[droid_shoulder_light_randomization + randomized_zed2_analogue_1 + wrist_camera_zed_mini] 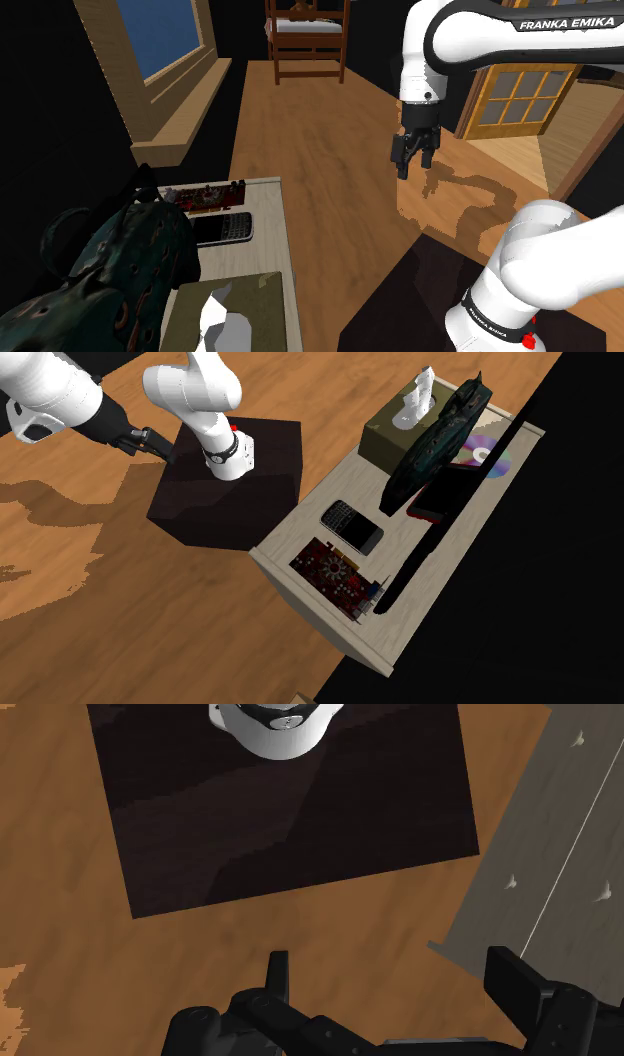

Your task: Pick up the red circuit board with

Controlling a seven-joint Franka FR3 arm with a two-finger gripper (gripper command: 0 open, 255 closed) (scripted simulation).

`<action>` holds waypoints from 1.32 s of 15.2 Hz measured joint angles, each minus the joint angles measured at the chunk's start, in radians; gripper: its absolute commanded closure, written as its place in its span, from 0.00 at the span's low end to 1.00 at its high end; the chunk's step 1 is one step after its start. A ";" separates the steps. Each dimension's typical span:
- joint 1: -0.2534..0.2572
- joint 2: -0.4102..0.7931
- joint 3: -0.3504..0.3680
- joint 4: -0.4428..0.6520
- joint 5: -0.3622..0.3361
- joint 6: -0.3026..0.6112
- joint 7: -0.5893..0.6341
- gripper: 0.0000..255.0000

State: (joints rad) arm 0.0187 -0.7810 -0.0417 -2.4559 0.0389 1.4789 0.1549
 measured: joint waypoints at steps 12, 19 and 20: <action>0.103 0.280 0.135 0.238 0.064 0.090 0.037 0.00; 0.158 0.484 0.229 0.461 0.061 0.105 0.074 0.00; 0.164 0.511 0.240 0.491 0.056 0.106 0.076 0.00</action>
State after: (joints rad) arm 0.1831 -0.2699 0.1983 -1.9645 0.0953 1.5847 0.2311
